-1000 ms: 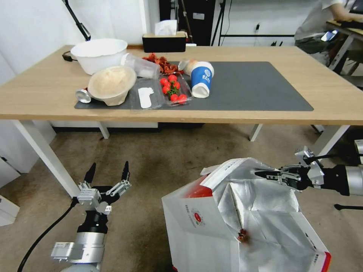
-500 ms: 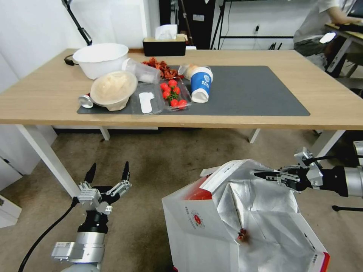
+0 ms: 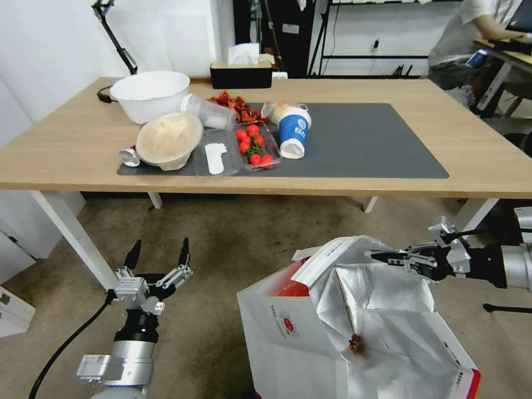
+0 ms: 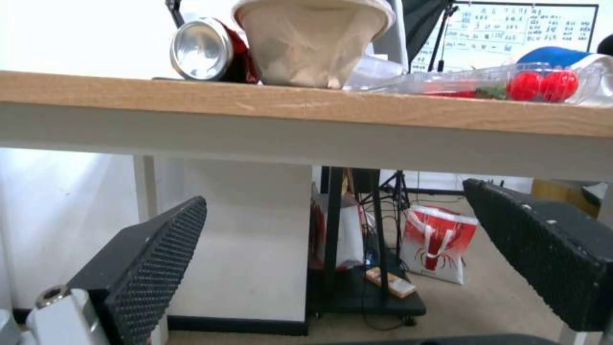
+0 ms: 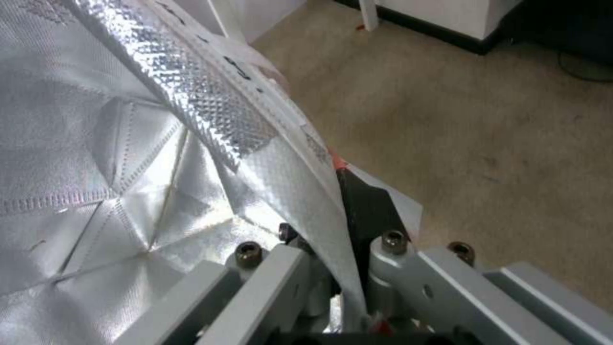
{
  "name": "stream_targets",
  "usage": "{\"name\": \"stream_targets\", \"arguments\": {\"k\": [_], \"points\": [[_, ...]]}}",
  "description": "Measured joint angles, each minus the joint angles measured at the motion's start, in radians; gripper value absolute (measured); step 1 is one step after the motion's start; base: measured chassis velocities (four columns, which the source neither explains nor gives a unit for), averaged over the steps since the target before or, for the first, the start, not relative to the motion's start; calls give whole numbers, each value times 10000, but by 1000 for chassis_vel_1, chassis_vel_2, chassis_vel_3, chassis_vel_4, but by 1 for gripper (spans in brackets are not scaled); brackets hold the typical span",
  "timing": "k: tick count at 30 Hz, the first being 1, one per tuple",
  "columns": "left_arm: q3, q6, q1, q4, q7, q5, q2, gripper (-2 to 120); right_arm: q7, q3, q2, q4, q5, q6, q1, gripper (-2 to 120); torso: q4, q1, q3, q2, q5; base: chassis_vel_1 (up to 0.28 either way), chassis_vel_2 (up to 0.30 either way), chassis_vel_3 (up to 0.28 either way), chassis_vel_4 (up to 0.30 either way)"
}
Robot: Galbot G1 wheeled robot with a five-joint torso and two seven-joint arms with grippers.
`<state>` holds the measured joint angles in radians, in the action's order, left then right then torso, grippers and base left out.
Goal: Pick up the food delivery bag from the floor and place it on the table.
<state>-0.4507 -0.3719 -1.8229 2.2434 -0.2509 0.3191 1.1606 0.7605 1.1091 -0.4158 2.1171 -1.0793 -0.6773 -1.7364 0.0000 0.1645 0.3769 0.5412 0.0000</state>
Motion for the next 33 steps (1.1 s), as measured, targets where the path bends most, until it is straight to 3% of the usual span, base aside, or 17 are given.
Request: {"name": "stream_targets", "arguments": {"k": [33], "points": [[93,179,95,-30,-51,-212,126,100,14,-426,167,-148,143,134,322,0,-1,543,831,1374,1,0,0,0,0]]}}
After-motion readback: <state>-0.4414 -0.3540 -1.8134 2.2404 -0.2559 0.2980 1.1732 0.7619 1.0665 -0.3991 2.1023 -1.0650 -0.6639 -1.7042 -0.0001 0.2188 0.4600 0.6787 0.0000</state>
